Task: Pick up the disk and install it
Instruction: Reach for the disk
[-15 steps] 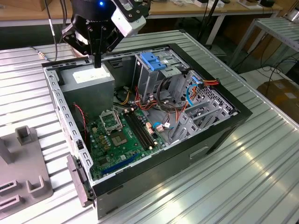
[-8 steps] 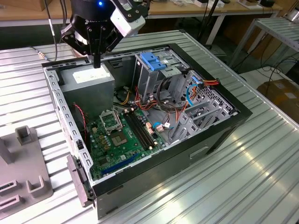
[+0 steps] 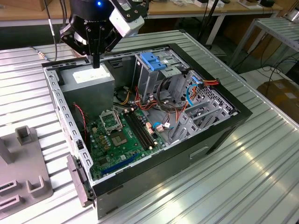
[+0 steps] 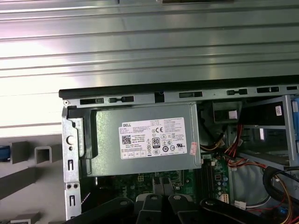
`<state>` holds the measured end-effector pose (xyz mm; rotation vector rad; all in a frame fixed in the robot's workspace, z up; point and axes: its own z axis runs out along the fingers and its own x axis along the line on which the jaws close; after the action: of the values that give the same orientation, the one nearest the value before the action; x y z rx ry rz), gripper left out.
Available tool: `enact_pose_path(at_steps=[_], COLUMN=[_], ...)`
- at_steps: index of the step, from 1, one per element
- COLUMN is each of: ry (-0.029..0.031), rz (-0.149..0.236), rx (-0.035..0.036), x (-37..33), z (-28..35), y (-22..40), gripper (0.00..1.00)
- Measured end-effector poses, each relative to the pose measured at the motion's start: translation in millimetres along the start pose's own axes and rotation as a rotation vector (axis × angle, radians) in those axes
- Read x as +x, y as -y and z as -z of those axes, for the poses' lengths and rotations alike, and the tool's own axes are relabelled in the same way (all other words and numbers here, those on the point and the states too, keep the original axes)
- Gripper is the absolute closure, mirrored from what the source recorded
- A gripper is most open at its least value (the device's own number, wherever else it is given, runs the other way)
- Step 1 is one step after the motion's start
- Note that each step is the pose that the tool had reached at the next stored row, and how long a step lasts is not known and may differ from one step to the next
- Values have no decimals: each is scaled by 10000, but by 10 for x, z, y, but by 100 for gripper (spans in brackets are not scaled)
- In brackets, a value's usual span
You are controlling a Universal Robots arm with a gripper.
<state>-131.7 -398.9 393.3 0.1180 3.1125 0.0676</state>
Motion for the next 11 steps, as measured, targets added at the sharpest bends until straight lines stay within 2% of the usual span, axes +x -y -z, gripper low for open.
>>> enact_pose_path(at_steps=[11], ry=[0], rz=[0], rx=[0], x=[22], z=[0], y=[2], gripper=[90])
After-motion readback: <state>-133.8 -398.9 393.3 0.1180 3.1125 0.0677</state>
